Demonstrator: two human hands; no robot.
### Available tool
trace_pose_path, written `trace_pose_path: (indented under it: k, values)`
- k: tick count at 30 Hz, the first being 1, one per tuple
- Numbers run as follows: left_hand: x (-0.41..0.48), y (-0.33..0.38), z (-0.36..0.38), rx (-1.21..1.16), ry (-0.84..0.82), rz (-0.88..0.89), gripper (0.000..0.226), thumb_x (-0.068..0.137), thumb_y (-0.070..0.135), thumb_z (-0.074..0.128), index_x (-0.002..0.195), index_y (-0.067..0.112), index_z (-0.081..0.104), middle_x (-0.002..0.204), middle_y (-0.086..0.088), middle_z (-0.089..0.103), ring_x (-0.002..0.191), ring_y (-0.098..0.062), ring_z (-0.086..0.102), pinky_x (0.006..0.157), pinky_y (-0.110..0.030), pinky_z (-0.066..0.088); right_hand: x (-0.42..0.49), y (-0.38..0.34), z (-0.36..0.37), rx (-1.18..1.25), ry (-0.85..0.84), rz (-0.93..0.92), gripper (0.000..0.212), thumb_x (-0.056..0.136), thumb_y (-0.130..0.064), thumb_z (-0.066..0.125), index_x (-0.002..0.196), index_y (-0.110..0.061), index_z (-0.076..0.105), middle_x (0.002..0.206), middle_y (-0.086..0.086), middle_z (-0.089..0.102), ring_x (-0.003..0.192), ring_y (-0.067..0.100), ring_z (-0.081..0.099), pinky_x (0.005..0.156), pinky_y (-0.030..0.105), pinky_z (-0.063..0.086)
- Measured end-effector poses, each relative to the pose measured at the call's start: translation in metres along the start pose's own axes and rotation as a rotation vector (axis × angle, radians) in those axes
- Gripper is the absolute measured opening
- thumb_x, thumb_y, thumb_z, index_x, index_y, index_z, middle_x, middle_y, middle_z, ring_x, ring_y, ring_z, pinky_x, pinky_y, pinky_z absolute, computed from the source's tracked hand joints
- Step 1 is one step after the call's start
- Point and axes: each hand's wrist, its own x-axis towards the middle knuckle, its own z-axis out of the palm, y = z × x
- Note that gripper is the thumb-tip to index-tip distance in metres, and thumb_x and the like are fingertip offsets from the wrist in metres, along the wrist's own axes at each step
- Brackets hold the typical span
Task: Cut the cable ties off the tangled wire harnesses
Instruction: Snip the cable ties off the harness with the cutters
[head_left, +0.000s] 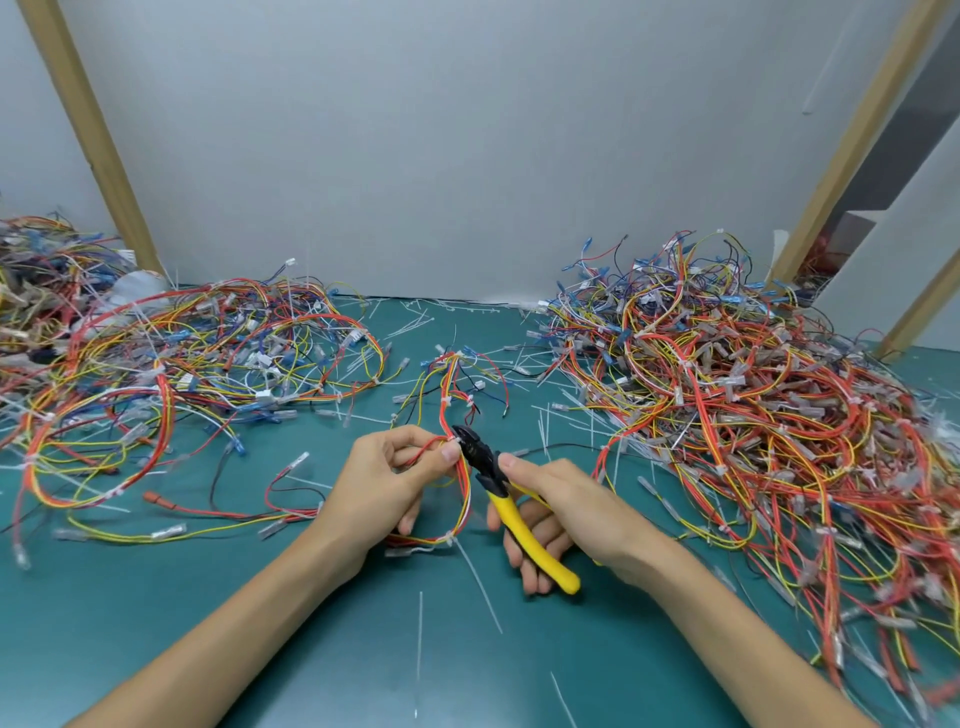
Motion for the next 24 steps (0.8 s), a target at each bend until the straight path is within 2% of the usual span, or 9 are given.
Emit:
trace_pose_path:
  k: [5, 8, 10, 12, 16, 19, 20, 22, 24]
  values:
    - [0.000, 0.001, 0.000, -0.006, 0.021, 0.005, 0.024, 0.088, 0.027, 0.068, 0.083, 0.004, 0.063, 0.081, -0.014, 0.073, 0.027, -0.010, 0.034, 0.033, -0.013, 0.024, 0.002, 0.002, 0.001, -0.014, -0.001, -0.037, 0.058, 0.099, -0.054, 0.039, 0.101, -0.002, 0.064, 0.073, 0.015, 0.066, 0.055, 0.031, 0.065, 0.047, 0.029, 0.052]
    - [-0.001, 0.002, 0.000, -0.015, 0.025, -0.006, 0.024, 0.087, 0.027, 0.069, 0.082, 0.004, 0.063, 0.079, -0.014, 0.073, 0.027, -0.011, 0.034, 0.033, -0.013, 0.025, 0.002, -0.001, -0.003, 0.038, -0.076, 0.007, 0.063, 0.089, -0.061, 0.044, 0.115, -0.006, 0.062, 0.084, 0.015, 0.070, 0.066, 0.032, 0.069, 0.053, 0.032, 0.055]
    - [0.000, 0.003, 0.000, -0.021, 0.025, -0.015, 0.021, 0.087, 0.026, 0.069, 0.079, 0.007, 0.064, 0.078, -0.013, 0.073, 0.027, -0.011, 0.034, 0.034, -0.013, 0.026, 0.002, -0.003, -0.008, 0.077, -0.138, 0.048, 0.065, 0.086, -0.061, 0.045, 0.123, -0.008, 0.059, 0.086, 0.013, 0.070, 0.073, 0.034, 0.070, 0.061, 0.036, 0.057]
    - [0.000, 0.003, 0.000, -0.020, 0.030, -0.026, 0.021, 0.088, 0.025, 0.070, 0.077, 0.007, 0.064, 0.077, -0.014, 0.072, 0.027, -0.011, 0.034, 0.034, -0.014, 0.026, 0.002, -0.004, -0.011, 0.111, -0.185, 0.077, 0.067, 0.085, -0.059, 0.047, 0.128, -0.008, 0.055, 0.086, 0.012, 0.068, 0.075, 0.033, 0.069, 0.061, 0.036, 0.058]
    - [0.000, 0.003, -0.001, -0.010, 0.052, -0.051, 0.022, 0.087, 0.022, 0.071, 0.074, 0.007, 0.063, 0.067, -0.007, 0.069, 0.027, -0.010, 0.034, 0.034, -0.014, 0.026, -0.001, -0.003, -0.014, 0.114, -0.212, 0.068, 0.082, 0.080, -0.059, 0.055, 0.129, 0.007, 0.050, 0.083, 0.008, 0.065, 0.071, 0.025, 0.064, 0.063, 0.033, 0.055]
    - [0.000, 0.004, -0.002, -0.013, 0.058, -0.060, 0.023, 0.087, 0.022, 0.071, 0.073, 0.005, 0.063, 0.065, -0.005, 0.068, 0.027, -0.010, 0.034, 0.035, -0.014, 0.027, -0.004, -0.004, -0.012, 0.061, -0.161, 0.041, 0.090, 0.073, -0.066, 0.057, 0.125, 0.007, 0.054, 0.081, 0.006, 0.061, 0.069, 0.020, 0.059, 0.061, 0.030, 0.050]
    - [0.000, 0.004, -0.003, -0.015, 0.060, -0.063, 0.023, 0.087, 0.021, 0.071, 0.074, 0.004, 0.063, 0.065, -0.006, 0.068, 0.027, -0.009, 0.034, 0.035, -0.015, 0.027, -0.004, -0.004, -0.011, 0.046, -0.128, 0.028, 0.084, 0.074, -0.066, 0.056, 0.123, 0.002, 0.059, 0.079, 0.005, 0.059, 0.066, 0.018, 0.057, 0.058, 0.029, 0.048]
    - [0.001, 0.004, -0.003, -0.014, 0.066, -0.071, 0.022, 0.087, 0.020, 0.071, 0.074, 0.005, 0.063, 0.065, -0.006, 0.068, 0.027, -0.010, 0.035, 0.035, -0.015, 0.027, -0.003, -0.004, -0.008, -0.004, -0.045, -0.033, 0.058, 0.084, -0.059, 0.055, 0.116, -0.013, 0.067, 0.075, 0.005, 0.056, 0.059, 0.015, 0.052, 0.051, 0.027, 0.043]
    - [0.001, 0.004, -0.003, -0.006, 0.069, -0.079, 0.021, 0.087, 0.019, 0.071, 0.073, 0.006, 0.062, 0.064, -0.005, 0.068, 0.027, -0.010, 0.035, 0.035, -0.015, 0.028, -0.002, -0.002, -0.007, -0.047, 0.003, -0.089, 0.036, 0.095, -0.047, 0.054, 0.109, -0.018, 0.070, 0.074, 0.005, 0.054, 0.055, 0.014, 0.050, 0.048, 0.025, 0.040]
